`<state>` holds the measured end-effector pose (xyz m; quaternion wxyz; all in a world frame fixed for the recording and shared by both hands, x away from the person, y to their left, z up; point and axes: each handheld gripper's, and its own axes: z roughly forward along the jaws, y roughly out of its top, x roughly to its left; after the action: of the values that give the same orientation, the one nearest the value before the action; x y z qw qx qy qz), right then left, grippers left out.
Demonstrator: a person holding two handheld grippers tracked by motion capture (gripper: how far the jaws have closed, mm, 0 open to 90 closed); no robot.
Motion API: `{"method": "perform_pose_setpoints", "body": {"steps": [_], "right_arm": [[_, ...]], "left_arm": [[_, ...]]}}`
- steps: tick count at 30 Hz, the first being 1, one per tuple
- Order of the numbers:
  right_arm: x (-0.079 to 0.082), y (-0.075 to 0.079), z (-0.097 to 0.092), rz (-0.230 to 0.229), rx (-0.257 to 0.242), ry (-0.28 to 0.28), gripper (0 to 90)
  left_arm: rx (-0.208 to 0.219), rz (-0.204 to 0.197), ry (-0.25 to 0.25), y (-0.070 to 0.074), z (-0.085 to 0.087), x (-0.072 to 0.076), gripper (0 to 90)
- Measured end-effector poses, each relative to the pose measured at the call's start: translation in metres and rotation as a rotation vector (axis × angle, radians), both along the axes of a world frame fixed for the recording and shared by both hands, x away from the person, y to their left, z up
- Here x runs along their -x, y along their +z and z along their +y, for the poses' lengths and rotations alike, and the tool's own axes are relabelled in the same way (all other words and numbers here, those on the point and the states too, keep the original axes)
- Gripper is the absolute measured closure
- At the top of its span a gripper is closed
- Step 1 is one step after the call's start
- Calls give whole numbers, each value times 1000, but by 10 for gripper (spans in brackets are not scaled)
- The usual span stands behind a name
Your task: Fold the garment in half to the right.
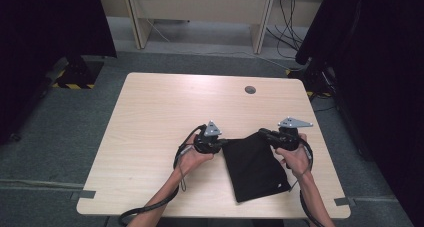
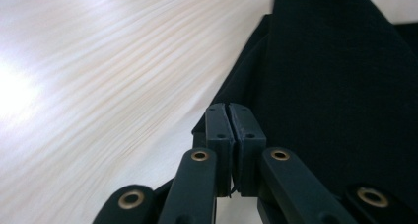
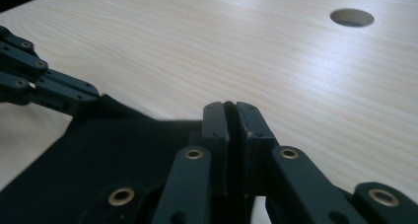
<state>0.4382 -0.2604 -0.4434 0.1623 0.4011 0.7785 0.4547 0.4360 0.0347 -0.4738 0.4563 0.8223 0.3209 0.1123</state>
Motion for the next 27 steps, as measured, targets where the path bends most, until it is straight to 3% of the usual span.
{"method": "perform_pose_setpoints", "body": {"steps": [2,3,4,6,8,9,13,16,18,20,22,24,27], "right_arm": [[-6,-9,-1,21,16,-15,837],[-9,-15,0,36,34,-21,838],[-12,-21,2,47,59,-25,839],[-18,-31,7,51,133,-38,839],[-22,-32,8,51,143,-46,838],[-24,-31,8,52,146,-48,836],[-24,-25,11,48,148,-54,754],[-20,-15,9,19,139,-79,620],[-14,-6,8,19,124,-108,534],[-5,2,7,20,120,-101,473],[4,8,6,-1,124,-95,433],[14,10,4,4,139,-84,404],[29,5,0,24,157,-62,394]], "left_arm": [[49,68,52,-7,5,-5,862],[57,69,65,-6,6,-6,843],[45,76,76,-5,6,-6,803],[-24,67,100,-4,5,-6,775],[-74,52,141,-5,8,-9,778],[-66,51,151,-6,9,-11,786],[-24,50,153,-1,10,-8,693],[-31,39,131,5,7,1,588],[-31,33,133,7,4,8,497],[-32,40,116,9,0,16,394],[-28,43,99,9,-5,23,312],[-10,72,87,10,-10,33,229],[-8,70,68,11,-20,47,168]]}}
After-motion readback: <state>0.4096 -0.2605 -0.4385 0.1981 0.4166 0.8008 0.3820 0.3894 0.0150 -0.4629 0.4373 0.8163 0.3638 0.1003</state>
